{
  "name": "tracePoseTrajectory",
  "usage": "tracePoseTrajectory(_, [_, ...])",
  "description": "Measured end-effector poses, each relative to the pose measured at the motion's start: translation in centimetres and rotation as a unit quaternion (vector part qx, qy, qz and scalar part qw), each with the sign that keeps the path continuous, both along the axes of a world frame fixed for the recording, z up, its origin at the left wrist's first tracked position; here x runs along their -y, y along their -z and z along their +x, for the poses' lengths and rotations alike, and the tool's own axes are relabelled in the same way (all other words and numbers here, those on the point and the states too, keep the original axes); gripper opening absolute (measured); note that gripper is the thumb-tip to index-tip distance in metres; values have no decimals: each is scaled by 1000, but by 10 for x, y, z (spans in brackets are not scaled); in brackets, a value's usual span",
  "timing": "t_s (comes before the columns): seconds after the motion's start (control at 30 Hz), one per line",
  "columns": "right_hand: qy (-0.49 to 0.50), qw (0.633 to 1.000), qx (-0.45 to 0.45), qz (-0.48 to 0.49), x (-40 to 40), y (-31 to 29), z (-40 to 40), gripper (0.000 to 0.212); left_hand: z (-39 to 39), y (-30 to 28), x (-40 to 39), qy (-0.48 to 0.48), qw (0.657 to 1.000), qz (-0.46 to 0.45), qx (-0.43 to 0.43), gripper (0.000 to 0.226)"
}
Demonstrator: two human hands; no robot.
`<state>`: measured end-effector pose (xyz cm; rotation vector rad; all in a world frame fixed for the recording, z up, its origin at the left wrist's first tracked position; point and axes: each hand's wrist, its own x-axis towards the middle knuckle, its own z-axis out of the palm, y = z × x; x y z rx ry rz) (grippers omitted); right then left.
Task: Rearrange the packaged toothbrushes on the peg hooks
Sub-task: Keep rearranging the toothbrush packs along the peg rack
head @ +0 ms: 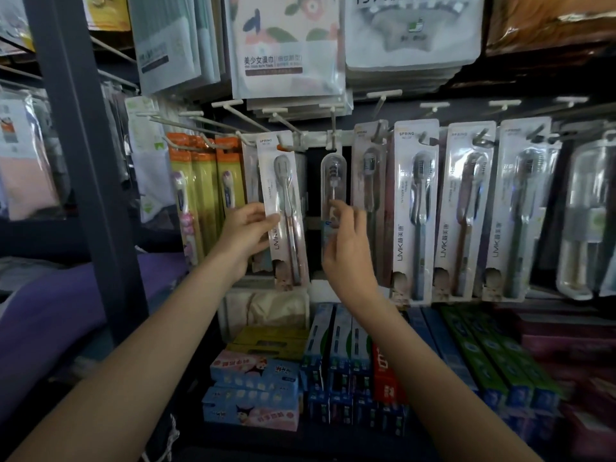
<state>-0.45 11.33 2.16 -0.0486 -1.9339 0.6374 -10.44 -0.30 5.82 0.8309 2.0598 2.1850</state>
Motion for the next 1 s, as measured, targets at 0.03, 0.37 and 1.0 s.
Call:
tracePoseTrajectory(0.03, [4,1000,-17,8,-2,-3,5,49,0,0,-3,0,1000,0,0,7])
tracePoseTrajectory(0.37, [69,991,-118,10,-14,-15,45,34,9,5,8,-3,1000,6,-20,16])
tracePoseTrajectory(1.0, [131,988,21,-74,-74,-4,101,70,63,19,-78,32,973,-132,-187,61])
